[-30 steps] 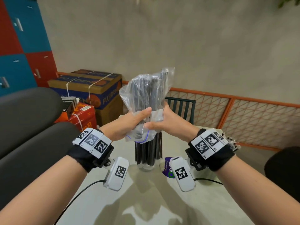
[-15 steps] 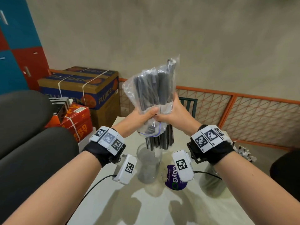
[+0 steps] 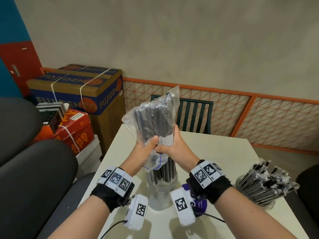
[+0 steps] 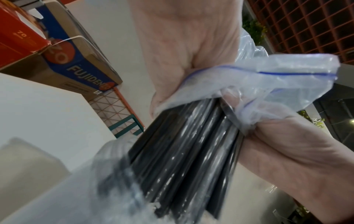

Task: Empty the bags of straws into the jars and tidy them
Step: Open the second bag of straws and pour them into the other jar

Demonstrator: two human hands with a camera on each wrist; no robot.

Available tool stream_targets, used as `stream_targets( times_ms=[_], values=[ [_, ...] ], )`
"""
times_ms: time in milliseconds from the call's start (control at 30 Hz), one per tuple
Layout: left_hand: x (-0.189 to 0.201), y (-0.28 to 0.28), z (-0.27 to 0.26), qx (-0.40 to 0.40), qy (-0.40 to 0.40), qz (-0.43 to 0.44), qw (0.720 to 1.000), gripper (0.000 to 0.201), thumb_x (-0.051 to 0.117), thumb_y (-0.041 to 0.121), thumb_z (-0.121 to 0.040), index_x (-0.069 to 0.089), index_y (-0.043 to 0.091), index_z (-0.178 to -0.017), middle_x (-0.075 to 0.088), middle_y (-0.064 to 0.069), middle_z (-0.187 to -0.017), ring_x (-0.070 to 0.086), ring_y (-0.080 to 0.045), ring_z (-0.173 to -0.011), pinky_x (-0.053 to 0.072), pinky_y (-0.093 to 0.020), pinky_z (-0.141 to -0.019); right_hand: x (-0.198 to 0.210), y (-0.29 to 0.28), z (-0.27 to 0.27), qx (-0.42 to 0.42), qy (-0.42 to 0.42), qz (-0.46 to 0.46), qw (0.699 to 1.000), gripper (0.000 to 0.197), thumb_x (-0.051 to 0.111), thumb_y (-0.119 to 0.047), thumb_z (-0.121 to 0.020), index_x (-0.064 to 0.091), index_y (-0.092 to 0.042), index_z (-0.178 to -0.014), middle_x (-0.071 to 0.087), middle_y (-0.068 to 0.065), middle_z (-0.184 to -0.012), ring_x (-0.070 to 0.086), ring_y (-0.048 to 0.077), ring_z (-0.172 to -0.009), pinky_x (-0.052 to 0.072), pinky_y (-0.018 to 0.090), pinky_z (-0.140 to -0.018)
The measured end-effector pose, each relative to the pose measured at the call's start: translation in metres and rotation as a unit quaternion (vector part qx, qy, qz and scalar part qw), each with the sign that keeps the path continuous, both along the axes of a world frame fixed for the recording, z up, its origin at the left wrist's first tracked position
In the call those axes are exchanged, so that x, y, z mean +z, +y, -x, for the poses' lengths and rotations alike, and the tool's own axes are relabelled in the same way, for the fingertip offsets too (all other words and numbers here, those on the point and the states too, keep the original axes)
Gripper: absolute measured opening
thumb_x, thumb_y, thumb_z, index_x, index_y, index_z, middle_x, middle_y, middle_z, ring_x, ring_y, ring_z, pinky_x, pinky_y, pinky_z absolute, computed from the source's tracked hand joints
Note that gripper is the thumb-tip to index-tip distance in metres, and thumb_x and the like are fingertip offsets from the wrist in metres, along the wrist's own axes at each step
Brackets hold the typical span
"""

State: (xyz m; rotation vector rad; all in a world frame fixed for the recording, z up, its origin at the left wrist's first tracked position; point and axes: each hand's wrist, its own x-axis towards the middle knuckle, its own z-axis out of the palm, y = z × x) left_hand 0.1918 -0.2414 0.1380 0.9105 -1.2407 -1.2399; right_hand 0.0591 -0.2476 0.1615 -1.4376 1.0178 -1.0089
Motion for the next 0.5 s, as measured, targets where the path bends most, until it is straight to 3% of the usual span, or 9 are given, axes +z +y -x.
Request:
stream_targets(
  times_ms=[167,300,333,400,433,500],
  values=[
    [-0.006,-0.005,0.001,0.025,0.026,-0.006,0.999,0.041,0.057,0.030,-0.085,0.035,0.054,-0.111,0.056,0.008,-0.124,0.054,-0.016,-0.121,0.042,-0.039,-0.105,-0.010,-0.007,-0.002,-0.008,-0.019,-0.003,1.000,0.076,0.072,0.005,-0.072,0.037,-0.028,-0.129,0.058,-0.001,-0.126,0.057,0.012,-0.118,0.045,0.041,-0.104],
    [-0.007,-0.011,0.001,0.056,0.050,-0.019,0.997,0.042,0.056,0.030,-0.087,0.031,0.054,-0.110,0.053,-0.005,-0.129,0.053,-0.025,-0.122,0.042,-0.046,-0.104,-0.014,-0.004,-0.011,-0.042,-0.040,0.002,0.998,0.077,0.074,0.002,-0.071,0.036,-0.025,-0.133,0.057,-0.004,-0.128,0.056,0.010,-0.118,0.046,0.036,-0.103],
    [-0.010,-0.011,0.001,0.062,0.060,-0.025,0.996,0.042,0.054,0.026,-0.088,0.031,0.053,-0.111,0.054,-0.006,-0.127,0.054,-0.024,-0.119,0.046,-0.043,-0.100,-0.017,-0.003,-0.012,-0.049,-0.045,0.003,0.998,0.076,0.073,0.003,-0.072,0.037,-0.025,-0.132,0.058,-0.005,-0.126,0.057,0.008,-0.116,0.047,0.032,-0.101],
    [-0.017,-0.009,0.000,0.065,0.058,-0.032,0.996,0.045,0.052,0.019,-0.090,0.031,0.045,-0.121,0.056,-0.002,-0.123,0.059,-0.013,-0.109,0.054,-0.026,-0.088,-0.022,0.002,-0.013,-0.054,-0.047,0.009,0.997,0.071,0.071,0.004,-0.073,0.039,-0.028,-0.129,0.059,-0.010,-0.122,0.059,0.002,-0.111,0.049,0.024,-0.096],
    [-0.021,-0.008,-0.001,0.062,0.050,-0.035,0.996,0.050,0.055,0.023,-0.089,0.030,0.038,-0.129,0.056,-0.004,-0.125,0.060,-0.010,-0.108,0.054,-0.021,-0.085,-0.024,0.004,-0.013,-0.053,-0.048,0.013,0.997,0.070,0.071,0.004,-0.074,0.040,-0.029,-0.127,0.060,-0.011,-0.121,0.060,0.003,-0.110,0.049,0.023,-0.095],
    [-0.025,-0.007,0.000,0.060,0.031,-0.027,0.997,0.079,0.069,0.044,-0.077,0.027,0.023,-0.140,0.056,-0.006,-0.130,0.059,-0.010,-0.113,0.052,-0.024,-0.092,-0.028,0.004,-0.008,-0.046,-0.052,0.017,0.997,0.070,0.069,0.006,-0.074,0.039,-0.029,-0.127,0.059,-0.005,-0.123,0.059,0.008,-0.113,0.050,0.027,-0.097]
  ],
)
